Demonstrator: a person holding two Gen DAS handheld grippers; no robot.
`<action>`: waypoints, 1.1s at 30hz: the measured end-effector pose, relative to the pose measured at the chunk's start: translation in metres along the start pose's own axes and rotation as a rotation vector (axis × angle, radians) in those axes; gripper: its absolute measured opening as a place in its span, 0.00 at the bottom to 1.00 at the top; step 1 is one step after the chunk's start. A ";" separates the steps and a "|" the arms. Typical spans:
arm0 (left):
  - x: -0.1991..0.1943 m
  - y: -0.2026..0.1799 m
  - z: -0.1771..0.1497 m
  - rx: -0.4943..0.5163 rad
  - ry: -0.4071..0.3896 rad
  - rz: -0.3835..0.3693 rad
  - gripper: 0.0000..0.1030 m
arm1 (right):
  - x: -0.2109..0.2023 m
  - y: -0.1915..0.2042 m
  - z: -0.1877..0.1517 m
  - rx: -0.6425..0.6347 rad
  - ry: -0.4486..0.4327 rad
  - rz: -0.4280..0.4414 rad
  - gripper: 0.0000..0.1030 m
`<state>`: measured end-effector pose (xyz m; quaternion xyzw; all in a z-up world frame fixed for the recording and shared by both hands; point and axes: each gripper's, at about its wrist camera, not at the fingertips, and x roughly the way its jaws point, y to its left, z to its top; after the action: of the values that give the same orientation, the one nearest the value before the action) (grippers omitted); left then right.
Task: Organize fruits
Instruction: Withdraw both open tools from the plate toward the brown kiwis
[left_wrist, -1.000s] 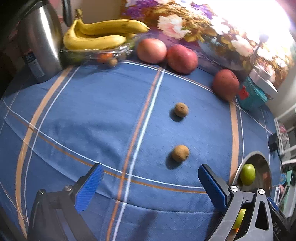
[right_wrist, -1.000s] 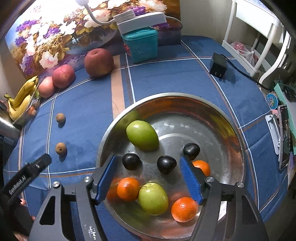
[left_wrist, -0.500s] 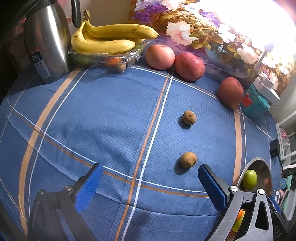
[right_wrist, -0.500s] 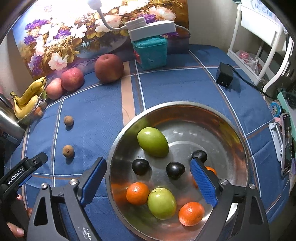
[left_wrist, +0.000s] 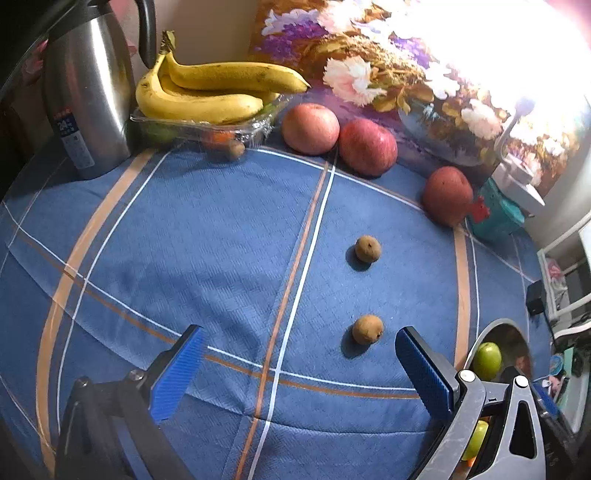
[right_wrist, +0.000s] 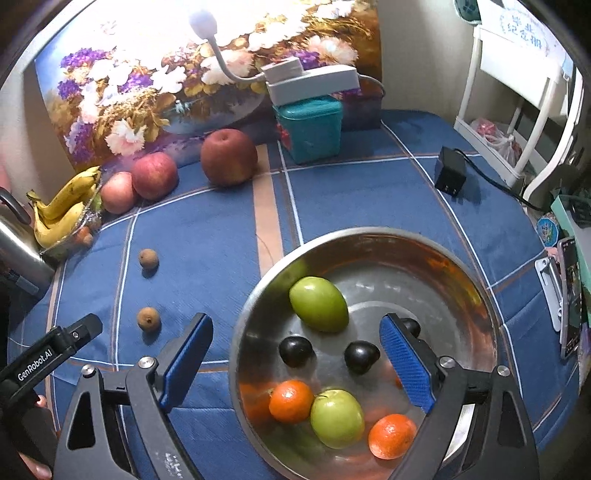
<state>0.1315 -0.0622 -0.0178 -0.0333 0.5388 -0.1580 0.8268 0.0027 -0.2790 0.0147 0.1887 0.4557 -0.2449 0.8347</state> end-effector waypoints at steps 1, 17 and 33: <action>-0.001 0.002 0.001 -0.003 -0.002 -0.002 1.00 | 0.001 0.003 0.000 -0.009 0.002 0.002 0.89; -0.008 0.031 0.017 0.013 -0.032 0.069 1.00 | 0.008 0.063 -0.009 -0.157 0.018 0.050 0.89; 0.008 0.065 0.031 -0.030 0.012 0.073 1.00 | 0.032 0.109 -0.012 -0.213 0.034 0.141 0.89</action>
<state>0.1772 -0.0068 -0.0262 -0.0251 0.5472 -0.1199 0.8280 0.0729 -0.1915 -0.0087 0.1346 0.4789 -0.1324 0.8573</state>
